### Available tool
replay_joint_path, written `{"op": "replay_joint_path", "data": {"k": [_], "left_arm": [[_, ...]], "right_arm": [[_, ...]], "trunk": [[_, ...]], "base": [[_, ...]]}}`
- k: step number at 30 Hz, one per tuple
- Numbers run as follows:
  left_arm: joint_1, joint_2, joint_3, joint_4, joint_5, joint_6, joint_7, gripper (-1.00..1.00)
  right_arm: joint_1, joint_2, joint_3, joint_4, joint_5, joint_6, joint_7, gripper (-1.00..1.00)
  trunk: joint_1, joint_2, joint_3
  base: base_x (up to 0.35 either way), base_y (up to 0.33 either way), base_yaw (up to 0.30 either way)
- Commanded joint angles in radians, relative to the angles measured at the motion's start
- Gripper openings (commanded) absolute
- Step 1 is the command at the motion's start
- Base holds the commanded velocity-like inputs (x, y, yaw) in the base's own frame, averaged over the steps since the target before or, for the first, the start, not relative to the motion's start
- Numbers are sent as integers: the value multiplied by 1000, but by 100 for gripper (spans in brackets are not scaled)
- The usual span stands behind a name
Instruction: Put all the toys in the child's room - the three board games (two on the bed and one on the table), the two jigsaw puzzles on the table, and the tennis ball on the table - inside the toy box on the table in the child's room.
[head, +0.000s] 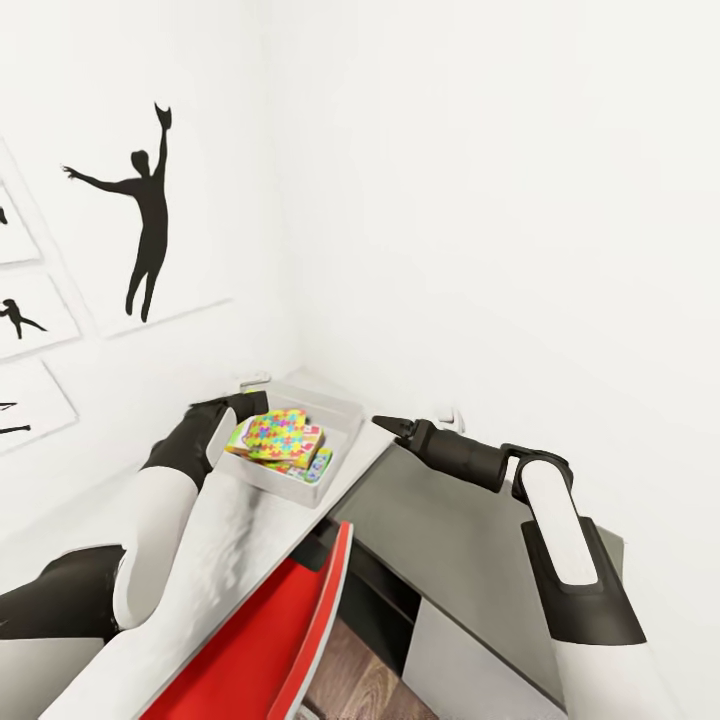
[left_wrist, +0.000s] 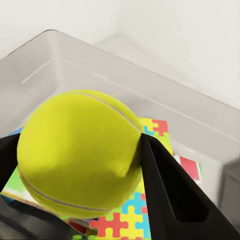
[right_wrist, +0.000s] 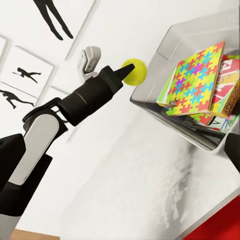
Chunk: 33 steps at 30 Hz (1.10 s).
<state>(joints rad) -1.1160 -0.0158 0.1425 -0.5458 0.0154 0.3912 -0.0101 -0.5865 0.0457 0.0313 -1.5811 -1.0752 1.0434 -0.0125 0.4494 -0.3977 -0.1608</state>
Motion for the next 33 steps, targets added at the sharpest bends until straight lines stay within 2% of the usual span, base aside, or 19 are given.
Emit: {"op": "replay_joint_path", "data": {"k": [1,10,18,25,33], "left_arm": [[-1,-1,6,-2,-2,6,2,-100],[-1,11,5,0,-2,5,25,-100],[-1,16,6,0,-2,0,29,-100],[-1,24,8,0,-1,-16,86,-100],[-1,26,8,0,-1,-32,95,-100]], "right_arm": [[-1,0,-1,0,-1,4,-1,100],[-1,1,-1,0,0,4,-1,100],[-1,1,-1,0,0,3,0,100],[-1,1,-1,0,0,4,0,100],[-1,1,-1,0,0,4,0,100]], "trunk": [[1,-2,-4],[1,-2,-16],[1,-2,-17],[1,-2,-17],[1,-2,-17]], "base": [[0,0,-72],[0,0,-44],[0,0,-1],[0,0,0],[0,0,0]]}}
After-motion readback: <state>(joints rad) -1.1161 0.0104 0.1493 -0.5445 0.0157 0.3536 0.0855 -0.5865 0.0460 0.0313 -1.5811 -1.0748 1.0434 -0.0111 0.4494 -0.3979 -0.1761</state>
